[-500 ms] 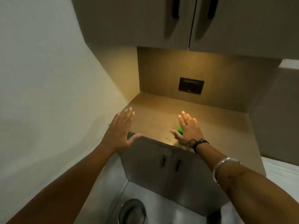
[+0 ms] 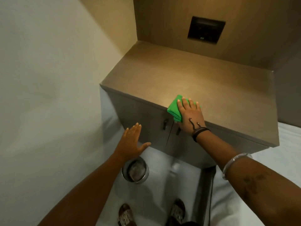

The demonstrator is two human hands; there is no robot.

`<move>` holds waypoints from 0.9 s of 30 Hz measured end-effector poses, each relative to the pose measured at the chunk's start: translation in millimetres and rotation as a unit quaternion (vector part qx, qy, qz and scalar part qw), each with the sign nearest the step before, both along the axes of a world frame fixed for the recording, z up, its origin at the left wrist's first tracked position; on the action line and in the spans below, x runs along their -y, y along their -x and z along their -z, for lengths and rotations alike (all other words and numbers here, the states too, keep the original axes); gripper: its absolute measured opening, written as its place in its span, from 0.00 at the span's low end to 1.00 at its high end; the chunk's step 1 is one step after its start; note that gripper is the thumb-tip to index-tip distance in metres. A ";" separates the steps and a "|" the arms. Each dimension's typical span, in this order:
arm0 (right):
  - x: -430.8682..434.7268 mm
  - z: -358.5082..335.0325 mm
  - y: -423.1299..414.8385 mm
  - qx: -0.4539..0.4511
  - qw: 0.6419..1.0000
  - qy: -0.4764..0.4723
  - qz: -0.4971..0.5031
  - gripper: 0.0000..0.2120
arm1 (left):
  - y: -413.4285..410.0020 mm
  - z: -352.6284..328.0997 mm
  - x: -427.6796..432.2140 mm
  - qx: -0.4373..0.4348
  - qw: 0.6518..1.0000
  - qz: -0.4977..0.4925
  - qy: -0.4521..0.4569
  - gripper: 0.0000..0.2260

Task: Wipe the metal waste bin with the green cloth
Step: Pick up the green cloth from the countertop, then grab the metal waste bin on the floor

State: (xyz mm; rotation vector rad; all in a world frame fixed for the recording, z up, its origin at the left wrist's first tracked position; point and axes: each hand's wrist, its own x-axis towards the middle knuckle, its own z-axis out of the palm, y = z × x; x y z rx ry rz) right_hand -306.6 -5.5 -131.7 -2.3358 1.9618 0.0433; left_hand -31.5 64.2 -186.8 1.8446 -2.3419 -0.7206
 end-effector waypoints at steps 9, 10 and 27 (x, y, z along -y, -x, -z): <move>-99.2 57.7 -69.5 0.656 0.697 -0.121 0.263 0.14 | -36.0 222.5 -60.9 -0.111 0.926 -0.148 -0.329 0.32; -111.0 96.3 -69.7 0.704 0.615 -0.169 0.313 0.16 | -46.2 273.6 -74.0 -0.120 0.918 -0.151 -0.345 0.36; -176.1 596.7 -99.1 0.668 0.471 -0.163 0.553 0.14 | 16.5 530.0 -41.6 -0.131 0.939 -0.180 -0.262 0.13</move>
